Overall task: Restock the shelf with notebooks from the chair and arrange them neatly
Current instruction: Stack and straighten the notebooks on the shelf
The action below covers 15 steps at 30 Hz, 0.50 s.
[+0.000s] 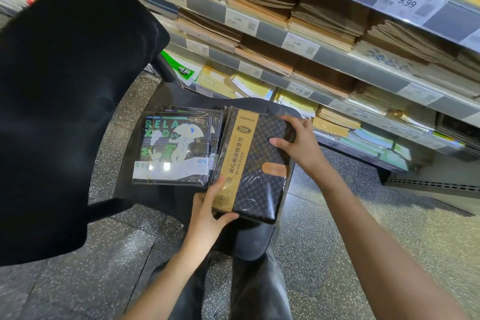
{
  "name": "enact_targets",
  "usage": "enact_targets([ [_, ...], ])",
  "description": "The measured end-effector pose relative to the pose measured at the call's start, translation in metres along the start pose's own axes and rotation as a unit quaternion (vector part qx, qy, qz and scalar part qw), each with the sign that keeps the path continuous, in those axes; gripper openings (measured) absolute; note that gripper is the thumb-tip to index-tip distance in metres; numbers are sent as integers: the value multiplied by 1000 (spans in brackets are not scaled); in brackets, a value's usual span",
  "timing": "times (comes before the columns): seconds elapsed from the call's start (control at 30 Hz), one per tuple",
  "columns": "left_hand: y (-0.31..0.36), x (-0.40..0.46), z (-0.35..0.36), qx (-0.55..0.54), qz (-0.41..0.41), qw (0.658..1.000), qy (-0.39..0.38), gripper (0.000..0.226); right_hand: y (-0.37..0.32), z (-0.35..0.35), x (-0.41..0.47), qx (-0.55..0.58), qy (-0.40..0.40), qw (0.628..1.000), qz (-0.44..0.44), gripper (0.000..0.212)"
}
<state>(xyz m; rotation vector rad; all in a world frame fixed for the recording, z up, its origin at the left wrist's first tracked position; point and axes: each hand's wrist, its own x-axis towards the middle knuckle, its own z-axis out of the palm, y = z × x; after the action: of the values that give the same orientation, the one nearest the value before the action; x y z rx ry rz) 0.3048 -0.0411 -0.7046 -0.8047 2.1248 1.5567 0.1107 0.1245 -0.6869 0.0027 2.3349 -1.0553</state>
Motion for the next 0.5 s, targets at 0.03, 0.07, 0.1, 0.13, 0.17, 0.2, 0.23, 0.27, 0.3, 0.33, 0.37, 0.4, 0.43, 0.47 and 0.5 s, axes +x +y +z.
enact_targets([
  [0.03, 1, -1, 3, -12, 0, 1000, 4, 91, -1, -2, -1, 3, 8, 1000, -6, 57],
  [0.07, 4, -3, 6, -20, 1, 1000, 8, 90, -3, -5, -1, 3, 14, 1000, -13, 57],
  [0.1, 7, -4, 9, -28, 4, 1000, 12, 89, -5, -10, -2, 1, 21, 1000, -20, 57],
  [0.13, 11, -6, 11, -35, 8, 999, 17, 88, -9, -16, -3, -2, 28, 999, -27, 56],
  [0.17, 17, -7, 12, -44, 10, 999, 21, 86, -14, -22, -5, -6, 38, 999, -35, 56],
  [0.2, 26, -8, 12, -55, 12, 998, 22, 84, -20, -30, -7, -8, 49, 998, -45, 56],
  [0.23, 36, -9, 11, -69, 19, 997, 21, 82, -27, -38, -9, -7, 62, 996, -57, 56],
  [0.27, 47, -9, 10, -82, 29, 996, 18, 81, -35, -47, -13, -4, 74, 995, -68, 56],
  [0.3, 57, -10, 7, -89, 43, 995, 19, 81, -44, -57, -16, -3, 86, 993, -79, 55],
  [0.33, 69, -11, 4, -92, 58, 994, 20, 82, -54, -68, -20, -3, 98, 991, -91, 54],
  [0.37, 81, -12, 0, -96, 76, 992, 21, 83, -65, -79, -25, -3, 112, 988, -103, 53],
  [0.4, 93, -13, -4, -104, 90, 990, 19, 83, -77, -91, -30, -4, 127, 985, -115, 53],
  [0.43, 105, -15, -8, -112, 105, 988, 15, 83, -90, -102, -36, -6, 141, 982, -129, 53],
  [0.47, 117, -17, -12, -116, 122, 986, 15, 82, -104, -113, -42, -9, 155, 977, -144, 53],
  [0.5, 130, -20, -16, -120, 141, 983, 16, 82, -117, -124, -48, -13, 167, 973, -159, 53],
])
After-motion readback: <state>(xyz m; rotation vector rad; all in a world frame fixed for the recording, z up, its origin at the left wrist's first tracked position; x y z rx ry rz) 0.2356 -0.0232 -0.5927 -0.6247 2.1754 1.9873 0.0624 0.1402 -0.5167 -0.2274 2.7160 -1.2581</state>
